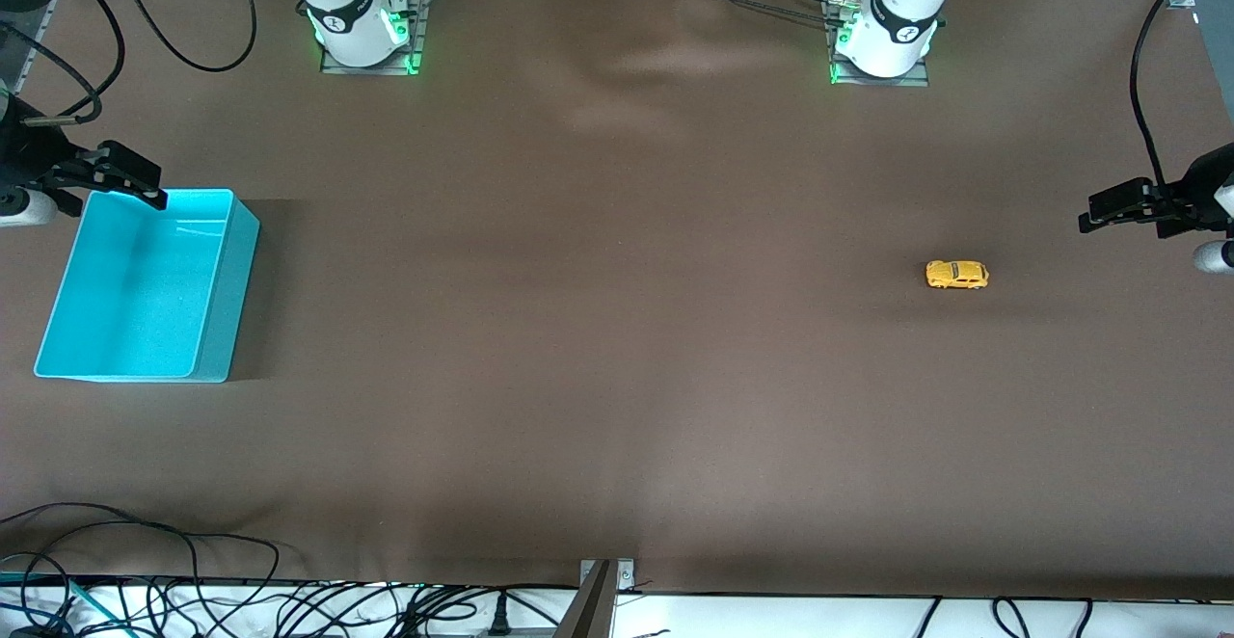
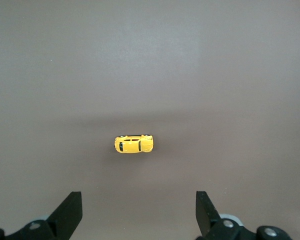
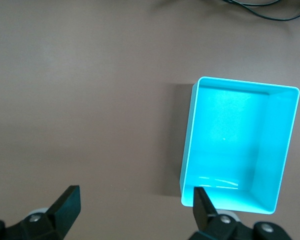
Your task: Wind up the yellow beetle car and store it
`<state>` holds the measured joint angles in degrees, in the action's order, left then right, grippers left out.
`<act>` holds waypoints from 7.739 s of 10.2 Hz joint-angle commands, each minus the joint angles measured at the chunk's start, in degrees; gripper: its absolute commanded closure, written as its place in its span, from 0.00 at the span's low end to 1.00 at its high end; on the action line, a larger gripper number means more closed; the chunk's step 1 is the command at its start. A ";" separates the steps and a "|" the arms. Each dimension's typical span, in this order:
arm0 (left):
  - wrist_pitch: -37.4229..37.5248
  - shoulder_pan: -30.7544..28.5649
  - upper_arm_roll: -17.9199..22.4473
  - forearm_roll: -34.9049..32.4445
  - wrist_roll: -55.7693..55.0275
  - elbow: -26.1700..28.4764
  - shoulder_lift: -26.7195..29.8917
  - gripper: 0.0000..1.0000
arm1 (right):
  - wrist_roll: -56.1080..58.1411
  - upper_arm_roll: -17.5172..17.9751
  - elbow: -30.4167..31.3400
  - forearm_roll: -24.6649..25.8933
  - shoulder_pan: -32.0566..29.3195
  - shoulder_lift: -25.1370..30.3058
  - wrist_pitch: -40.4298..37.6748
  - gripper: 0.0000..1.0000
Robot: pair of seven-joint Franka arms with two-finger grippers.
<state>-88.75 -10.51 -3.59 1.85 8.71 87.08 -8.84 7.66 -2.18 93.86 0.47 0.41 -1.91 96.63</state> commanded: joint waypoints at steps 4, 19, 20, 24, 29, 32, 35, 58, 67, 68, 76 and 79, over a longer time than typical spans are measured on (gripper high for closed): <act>0.24 -0.39 0.07 1.05 1.57 0.29 -0.21 0.00 | 0.95 -0.28 -1.05 -0.55 -0.14 -0.11 -1.27 0.00; 0.24 -0.04 -0.10 1.05 1.31 0.55 -0.74 0.00 | 0.87 -0.28 -0.69 -0.38 -0.14 -0.46 -1.10 0.00; 0.24 -0.04 -0.10 1.05 1.31 0.55 -0.74 0.00 | 0.87 -0.28 -0.69 -0.38 -0.14 -0.38 -1.10 0.00; 0.24 0.05 -0.19 1.05 1.05 0.55 -0.91 0.00 | 0.87 -0.28 -0.69 -0.38 -0.14 -0.46 -1.10 0.00; 0.24 0.05 -0.19 1.05 0.52 0.64 -1.17 0.00 | 0.87 -0.28 -0.69 -0.38 -0.14 -0.46 -1.10 0.00; 0.24 -0.04 -0.10 1.05 -4.64 0.81 -1.26 0.00 | 0.87 -0.28 -0.69 -0.38 -0.14 -0.46 -1.10 0.00; 0.24 -0.04 -0.10 1.05 -17.27 0.99 -1.70 0.00 | 0.87 -0.28 -0.69 -0.38 -0.14 -0.38 -1.18 0.00; -51.69 -0.13 0.34 -7.10 -101.43 39.30 -9.26 0.01 | 1.39 -0.19 -0.43 -0.38 0.03 -0.64 -0.66 0.00; -54.17 -0.66 0.25 -16.62 -106.26 39.66 -13.57 0.44 | 1.48 -0.19 -0.43 -0.38 0.03 -0.64 -0.66 0.00; -54.17 -0.66 0.25 -16.62 -106.62 39.66 -13.66 0.58 | 1.48 -0.19 -0.43 -0.38 -0.06 -0.64 -0.66 0.00; -50.56 -0.04 -4.66 -15.83 -111.18 37.90 -13.13 1.00 | 1.48 -0.19 -0.43 -0.38 -0.06 -0.64 -0.66 0.00; -50.65 0.31 -8.26 -15.83 -117.24 37.55 -14.79 1.00 | 1.48 -0.19 -0.43 -0.38 -0.06 -0.64 -0.66 0.00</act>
<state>-140.52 -10.26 -10.07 -12.84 -105.26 125.58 -22.44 8.02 -2.24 93.86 0.47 0.40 -2.53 96.29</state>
